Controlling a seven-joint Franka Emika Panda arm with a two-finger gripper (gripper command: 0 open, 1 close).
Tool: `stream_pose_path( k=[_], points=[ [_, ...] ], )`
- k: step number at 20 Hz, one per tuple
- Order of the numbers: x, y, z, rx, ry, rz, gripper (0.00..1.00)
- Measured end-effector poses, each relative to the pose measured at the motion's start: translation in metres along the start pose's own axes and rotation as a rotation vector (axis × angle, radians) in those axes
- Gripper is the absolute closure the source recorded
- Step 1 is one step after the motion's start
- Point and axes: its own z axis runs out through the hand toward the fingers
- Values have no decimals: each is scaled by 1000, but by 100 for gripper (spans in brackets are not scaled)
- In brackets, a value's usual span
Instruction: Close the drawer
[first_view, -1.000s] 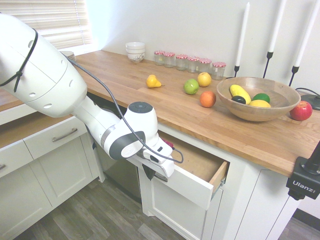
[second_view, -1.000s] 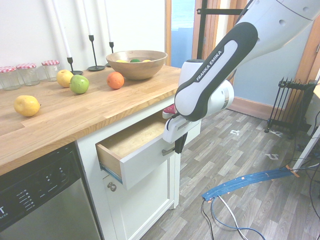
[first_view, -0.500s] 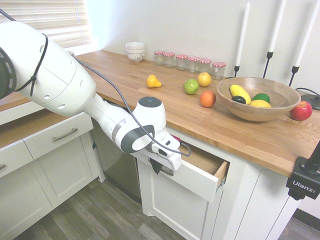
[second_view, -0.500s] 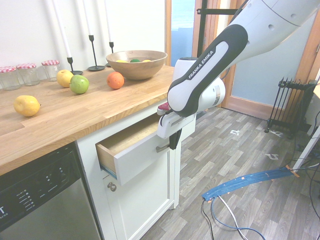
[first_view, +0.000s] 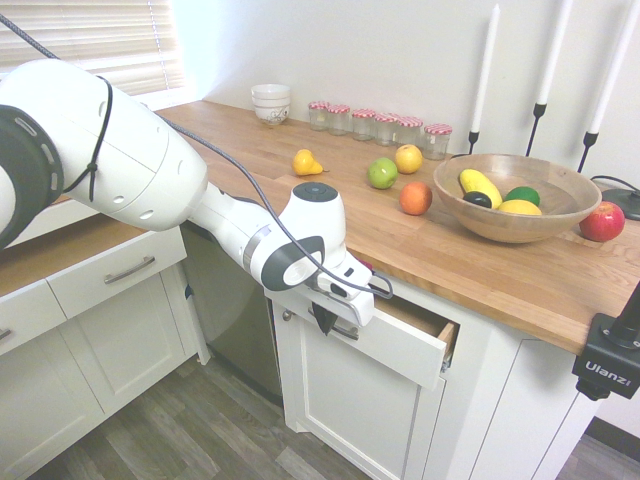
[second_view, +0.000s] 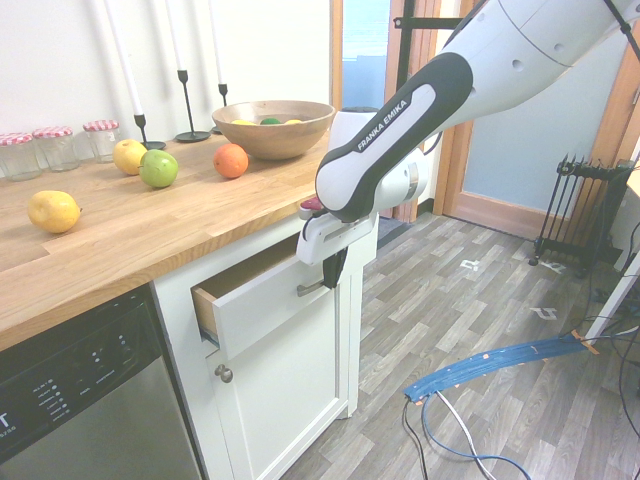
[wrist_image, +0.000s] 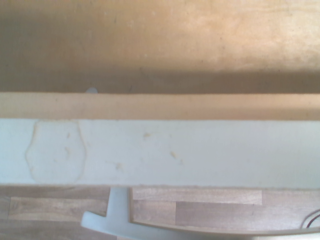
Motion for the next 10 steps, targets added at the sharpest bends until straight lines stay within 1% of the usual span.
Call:
stream_pose_path(
  k=[10],
  points=[
    [12,-22,8,8,19,8,100]
  ],
)
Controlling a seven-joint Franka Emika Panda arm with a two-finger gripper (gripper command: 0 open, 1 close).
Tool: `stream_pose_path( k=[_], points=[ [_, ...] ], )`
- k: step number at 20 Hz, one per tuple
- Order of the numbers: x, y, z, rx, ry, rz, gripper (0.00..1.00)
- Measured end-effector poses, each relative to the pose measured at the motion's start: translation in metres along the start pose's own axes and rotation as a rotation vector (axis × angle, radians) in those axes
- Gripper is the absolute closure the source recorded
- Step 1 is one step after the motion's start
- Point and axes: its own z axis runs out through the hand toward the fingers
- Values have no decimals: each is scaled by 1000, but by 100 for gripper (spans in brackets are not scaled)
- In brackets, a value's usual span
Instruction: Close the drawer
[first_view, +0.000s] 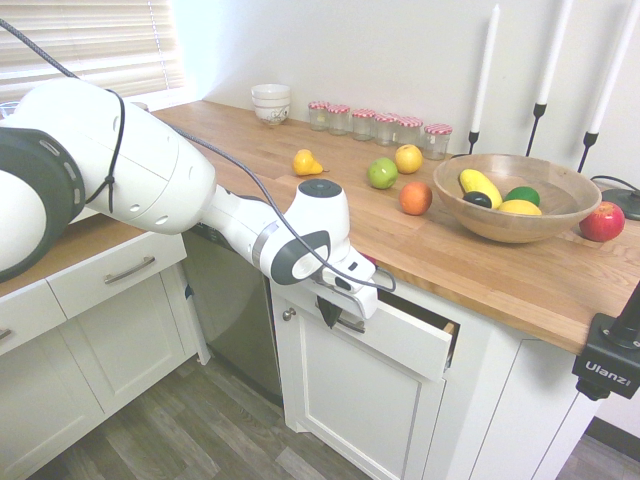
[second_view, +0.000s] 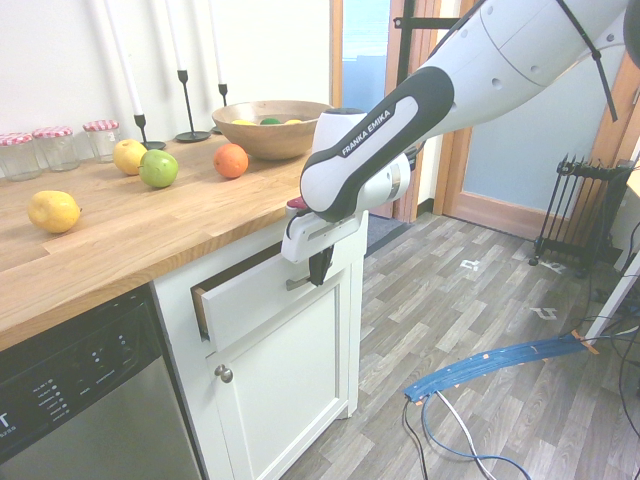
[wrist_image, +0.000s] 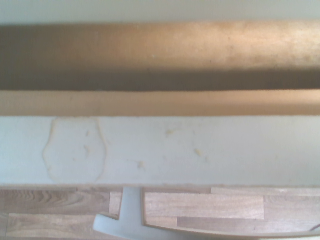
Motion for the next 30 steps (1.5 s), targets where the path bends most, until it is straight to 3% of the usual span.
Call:
stream_pose_path(
  k=[24,30],
  points=[
    [9,3,11,4,31,8,100],
    [-3,17,25,-54,-45,15,100]
  ],
)
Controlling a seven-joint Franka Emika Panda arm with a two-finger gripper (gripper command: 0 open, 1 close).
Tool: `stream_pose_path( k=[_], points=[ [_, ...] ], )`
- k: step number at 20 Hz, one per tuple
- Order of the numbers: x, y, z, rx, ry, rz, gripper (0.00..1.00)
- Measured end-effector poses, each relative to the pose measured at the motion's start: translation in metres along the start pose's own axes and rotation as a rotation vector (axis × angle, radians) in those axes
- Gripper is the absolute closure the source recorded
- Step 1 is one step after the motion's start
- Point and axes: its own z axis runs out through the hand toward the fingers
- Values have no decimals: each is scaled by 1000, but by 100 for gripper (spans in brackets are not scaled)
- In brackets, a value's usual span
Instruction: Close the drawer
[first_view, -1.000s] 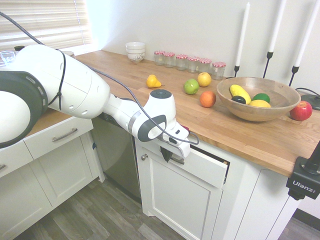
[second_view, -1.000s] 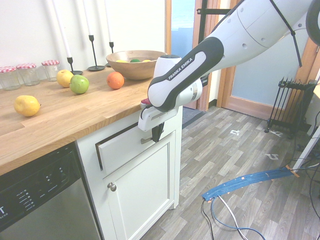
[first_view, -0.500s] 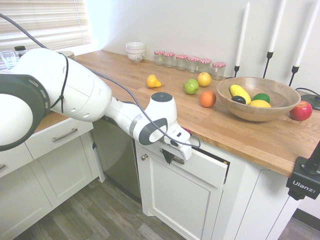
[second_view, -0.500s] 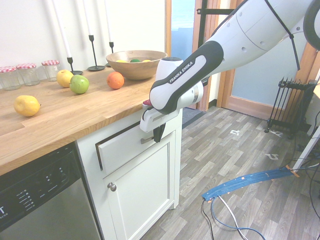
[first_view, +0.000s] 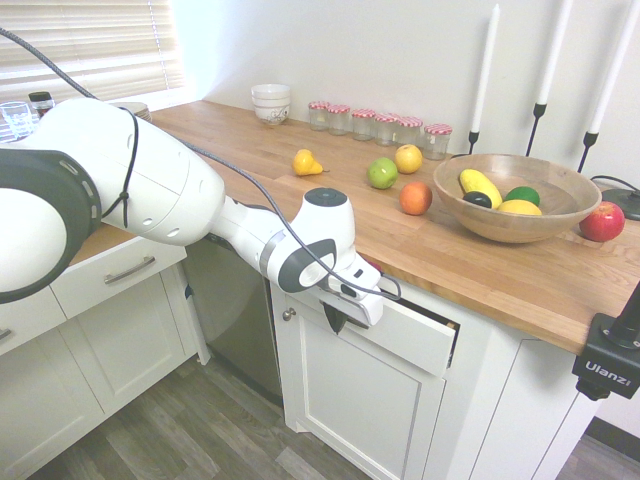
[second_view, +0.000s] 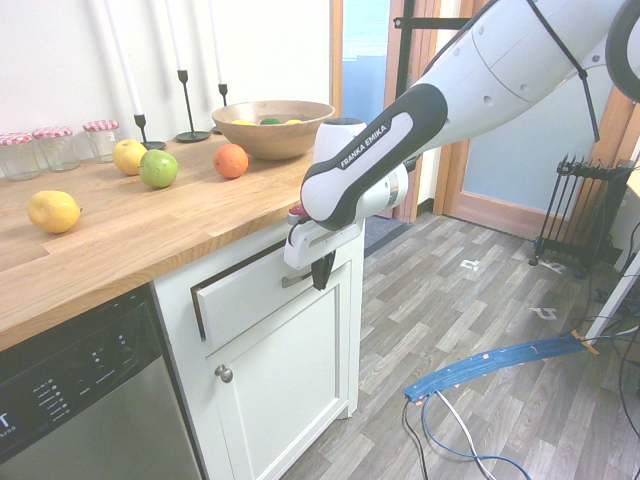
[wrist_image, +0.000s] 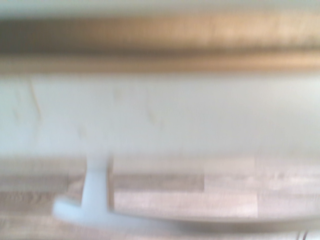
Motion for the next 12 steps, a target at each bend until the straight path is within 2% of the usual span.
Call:
stream_pose_path(
  k=[5,6,12],
  points=[
    [-27,28,-5,-50,-49,7,100],
    [-31,33,-15,-50,-51,11,0],
    [-59,70,-69,-40,-41,27,0]
  ],
)
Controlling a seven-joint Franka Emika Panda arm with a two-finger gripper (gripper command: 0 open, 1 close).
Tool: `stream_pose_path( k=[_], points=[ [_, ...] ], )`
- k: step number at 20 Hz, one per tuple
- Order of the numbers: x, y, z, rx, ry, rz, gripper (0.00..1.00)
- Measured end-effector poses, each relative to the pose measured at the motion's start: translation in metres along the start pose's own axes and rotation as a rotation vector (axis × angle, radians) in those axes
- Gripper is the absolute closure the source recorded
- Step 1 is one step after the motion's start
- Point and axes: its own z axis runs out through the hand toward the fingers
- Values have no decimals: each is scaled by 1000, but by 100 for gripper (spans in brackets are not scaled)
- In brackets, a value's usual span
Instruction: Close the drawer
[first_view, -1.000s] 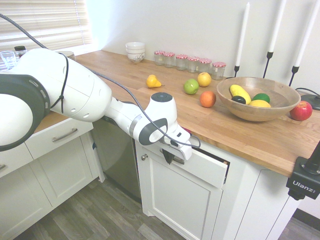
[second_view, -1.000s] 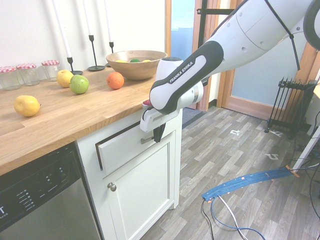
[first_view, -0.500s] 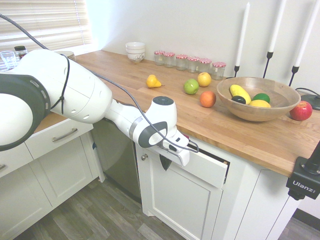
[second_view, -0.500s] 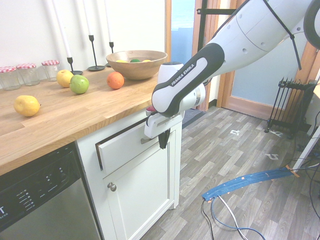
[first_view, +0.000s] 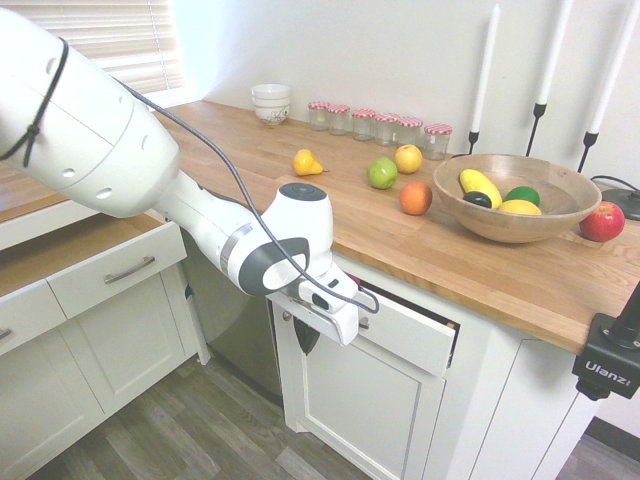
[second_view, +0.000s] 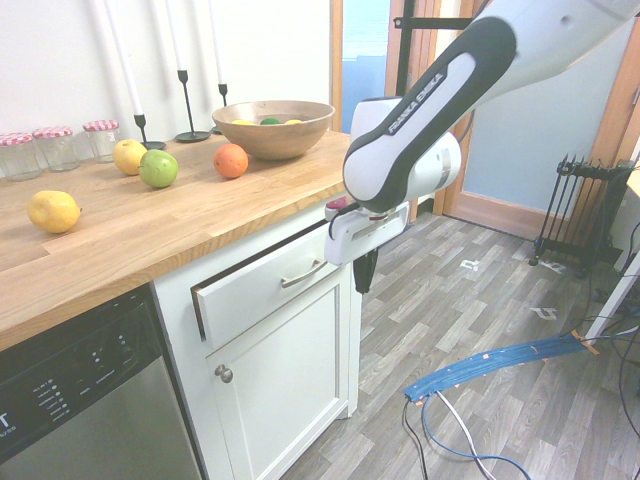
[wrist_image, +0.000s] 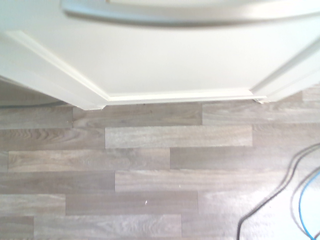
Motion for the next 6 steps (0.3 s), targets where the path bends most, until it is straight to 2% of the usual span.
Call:
stream_pose_path(
  k=[6],
  points=[
    [-38,38,-26,3,12,-11,0]
  ],
)
